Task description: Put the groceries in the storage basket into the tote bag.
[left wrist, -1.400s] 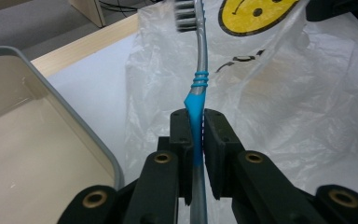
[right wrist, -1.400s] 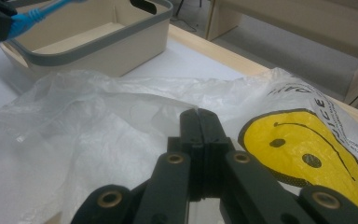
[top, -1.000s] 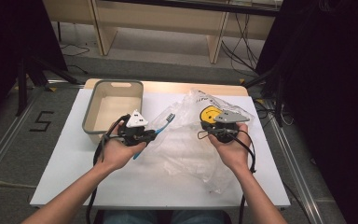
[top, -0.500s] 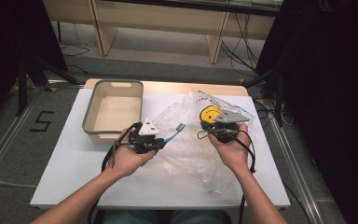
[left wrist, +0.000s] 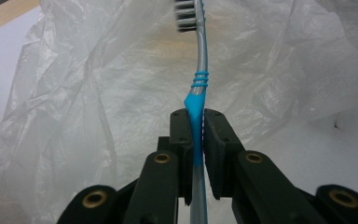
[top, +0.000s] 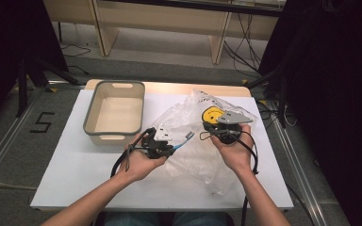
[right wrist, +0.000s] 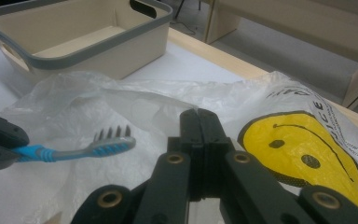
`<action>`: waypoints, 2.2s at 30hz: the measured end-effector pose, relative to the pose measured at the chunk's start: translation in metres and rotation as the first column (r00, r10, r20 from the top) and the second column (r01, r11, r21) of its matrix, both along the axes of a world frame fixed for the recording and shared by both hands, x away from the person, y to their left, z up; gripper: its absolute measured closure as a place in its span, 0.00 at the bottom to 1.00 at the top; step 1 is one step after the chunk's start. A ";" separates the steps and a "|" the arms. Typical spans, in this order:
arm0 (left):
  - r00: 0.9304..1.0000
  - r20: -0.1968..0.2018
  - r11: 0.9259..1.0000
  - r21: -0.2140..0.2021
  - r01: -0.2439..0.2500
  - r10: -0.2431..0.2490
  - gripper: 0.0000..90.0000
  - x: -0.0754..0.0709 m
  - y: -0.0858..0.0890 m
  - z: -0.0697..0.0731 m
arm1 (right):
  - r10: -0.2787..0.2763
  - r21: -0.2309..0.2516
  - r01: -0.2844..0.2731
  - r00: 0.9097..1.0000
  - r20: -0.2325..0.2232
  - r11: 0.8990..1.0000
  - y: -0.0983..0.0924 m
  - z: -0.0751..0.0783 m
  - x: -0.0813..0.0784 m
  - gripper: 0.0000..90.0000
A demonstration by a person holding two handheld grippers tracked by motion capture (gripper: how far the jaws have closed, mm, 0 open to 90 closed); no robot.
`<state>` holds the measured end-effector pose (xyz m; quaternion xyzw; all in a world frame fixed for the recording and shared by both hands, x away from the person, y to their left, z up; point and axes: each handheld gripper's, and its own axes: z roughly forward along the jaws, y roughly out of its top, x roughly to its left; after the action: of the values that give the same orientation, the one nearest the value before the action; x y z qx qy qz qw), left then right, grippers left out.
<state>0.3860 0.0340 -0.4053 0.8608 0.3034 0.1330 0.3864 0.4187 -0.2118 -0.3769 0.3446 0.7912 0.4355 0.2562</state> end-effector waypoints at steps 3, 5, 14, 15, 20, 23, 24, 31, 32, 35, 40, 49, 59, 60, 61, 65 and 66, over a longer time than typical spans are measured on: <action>1.000 -0.006 1.000 0.013 0.002 -0.002 0.91 0.001 -0.003 -0.004 | 0.002 0.000 -0.002 1.000 0.005 1.000 0.000 0.001 0.000 1.00; 1.000 -0.014 1.000 0.013 0.001 0.000 0.91 0.002 -0.004 -0.007 | 0.003 0.002 -0.003 1.000 0.006 1.000 0.000 0.001 -0.001 1.00; 1.000 -0.018 0.999 0.035 -0.009 0.009 0.91 0.007 -0.009 -0.012 | 0.003 0.000 -0.003 1.000 0.004 1.000 0.001 0.001 -0.001 1.00; 1.000 -0.021 0.999 0.036 -0.006 0.007 0.91 0.007 -0.010 -0.013 | 0.004 0.000 -0.004 1.000 0.005 1.000 0.001 0.001 -0.001 1.00; 0.999 -0.030 0.999 0.036 -0.010 0.011 0.91 0.009 -0.016 -0.016 | 0.008 0.005 -0.008 1.000 0.005 1.000 0.003 0.001 -0.002 1.00; 0.999 -0.033 0.999 0.049 -0.008 0.009 0.91 0.011 -0.019 -0.018 | 0.010 0.002 -0.010 1.000 0.008 1.000 0.002 0.001 -0.002 1.00; 0.999 -0.035 0.999 0.053 -0.008 0.010 0.91 0.012 -0.020 -0.018 | 0.010 0.001 -0.010 1.000 0.009 1.000 0.002 0.001 -0.002 1.00; 0.999 -0.040 0.998 0.058 -0.016 0.018 0.91 0.017 -0.023 -0.019 | 0.011 0.003 -0.011 1.000 0.008 1.000 0.002 0.001 -0.002 1.00; 0.999 -0.041 0.998 0.057 -0.015 0.018 0.91 0.017 -0.023 -0.019 | 0.013 0.001 -0.013 1.000 0.005 1.000 0.003 0.001 -0.002 1.00; 0.999 -0.040 0.998 0.057 -0.017 0.019 0.91 0.019 -0.025 -0.019 | 0.014 0.002 -0.014 1.000 0.008 1.000 0.003 0.001 -0.002 1.00; 0.999 -0.039 0.998 0.059 -0.021 0.023 0.91 0.022 -0.029 -0.019 | 0.012 0.002 -0.012 1.000 0.004 1.000 0.004 0.001 -0.002 1.00; 0.999 -0.029 0.996 0.082 -0.018 0.021 0.91 0.029 -0.040 -0.020 | 0.016 0.008 -0.016 1.000 0.001 1.000 0.005 0.001 -0.002 1.00; 1.000 -0.006 0.996 0.093 -0.019 0.020 0.91 0.037 -0.050 -0.022 | 0.019 0.004 -0.019 1.000 -0.002 1.000 0.005 0.000 -0.002 1.00; 1.000 -0.004 0.996 0.089 -0.019 0.019 0.91 0.038 -0.051 -0.022 | 0.019 0.004 -0.019 1.000 -0.002 1.000 0.005 0.000 -0.002 1.00; 1.000 0.000 0.996 0.090 -0.020 0.020 0.91 0.038 -0.053 -0.023 | 0.021 0.003 -0.021 1.000 -0.001 1.000 0.005 0.000 -0.002 1.00; 1.000 0.013 0.995 0.100 -0.015 0.014 0.91 0.040 -0.056 -0.023 | 0.019 0.005 -0.019 1.000 -0.002 1.000 0.005 0.000 -0.002 1.00; 1.000 0.017 0.995 0.097 -0.018 0.016 0.91 0.040 -0.057 -0.024 | 0.019 0.006 -0.019 1.000 -0.002 1.000 0.005 -0.001 -0.002 1.00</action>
<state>0.4265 -0.0232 -0.4290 0.8748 0.3008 0.1577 0.3454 0.4171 -0.2070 -0.3774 0.3383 0.7934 0.4398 0.2502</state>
